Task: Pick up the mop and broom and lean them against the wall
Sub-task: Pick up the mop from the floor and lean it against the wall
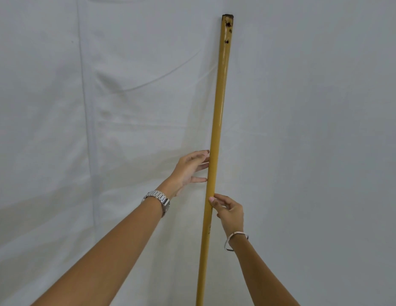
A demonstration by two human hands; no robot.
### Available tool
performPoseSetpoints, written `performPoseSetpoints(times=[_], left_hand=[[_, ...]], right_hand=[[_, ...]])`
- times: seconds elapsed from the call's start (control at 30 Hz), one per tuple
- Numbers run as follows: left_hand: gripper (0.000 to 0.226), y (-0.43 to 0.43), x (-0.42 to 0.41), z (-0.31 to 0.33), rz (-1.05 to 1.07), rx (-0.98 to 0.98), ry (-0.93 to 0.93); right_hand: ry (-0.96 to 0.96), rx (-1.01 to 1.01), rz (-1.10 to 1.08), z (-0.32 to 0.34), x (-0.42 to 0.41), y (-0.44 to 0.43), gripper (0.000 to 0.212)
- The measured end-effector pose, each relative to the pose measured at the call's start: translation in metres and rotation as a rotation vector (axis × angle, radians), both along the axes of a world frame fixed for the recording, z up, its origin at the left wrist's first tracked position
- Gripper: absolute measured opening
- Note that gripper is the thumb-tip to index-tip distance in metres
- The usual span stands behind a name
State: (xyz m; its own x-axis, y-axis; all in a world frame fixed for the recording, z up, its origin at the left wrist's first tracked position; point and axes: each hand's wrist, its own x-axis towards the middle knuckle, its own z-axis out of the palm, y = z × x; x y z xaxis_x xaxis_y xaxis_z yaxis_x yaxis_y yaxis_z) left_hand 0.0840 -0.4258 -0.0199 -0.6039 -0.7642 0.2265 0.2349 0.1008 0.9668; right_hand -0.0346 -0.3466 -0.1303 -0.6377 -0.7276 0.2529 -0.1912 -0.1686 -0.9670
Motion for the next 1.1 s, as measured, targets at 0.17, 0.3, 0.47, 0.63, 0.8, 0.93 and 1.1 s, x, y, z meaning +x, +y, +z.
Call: performPoseSetpoints(times=[0.17,0.3,0.47,0.63,0.8,0.93,1.1], left_hand=[[0.039,0.007,0.003,-0.007,0.024,-0.007,-0.063],[0.046,0.017,0.003,-0.01,0.041,-0.006,-0.047],[0.045,0.026,0.009,-0.015,0.084,-0.032,0.002],[0.042,0.064,0.006,-0.018,0.423,-0.384,-0.015],[0.046,0.129,-0.011,-0.007,0.618,-1.014,-0.197],[0.049,0.181,-0.037,-0.004,0.595,-1.245,-0.302],[0.051,0.248,-0.088,-0.01,0.499,-1.277,-0.351]], right_hand=[[-0.01,-0.008,0.106,-0.001,0.002,0.014,0.022],[-0.007,-0.003,0.101,-0.005,0.0,0.029,0.027],[0.044,0.13,0.112,-0.018,-0.013,0.057,0.028],[0.123,0.021,-0.122,-0.01,-0.03,0.099,0.03],[0.478,0.052,-0.449,0.029,-0.039,0.147,0.044],[0.759,0.126,-0.61,0.06,-0.052,0.2,0.05],[0.951,0.233,-0.77,0.075,-0.092,0.288,0.049]])
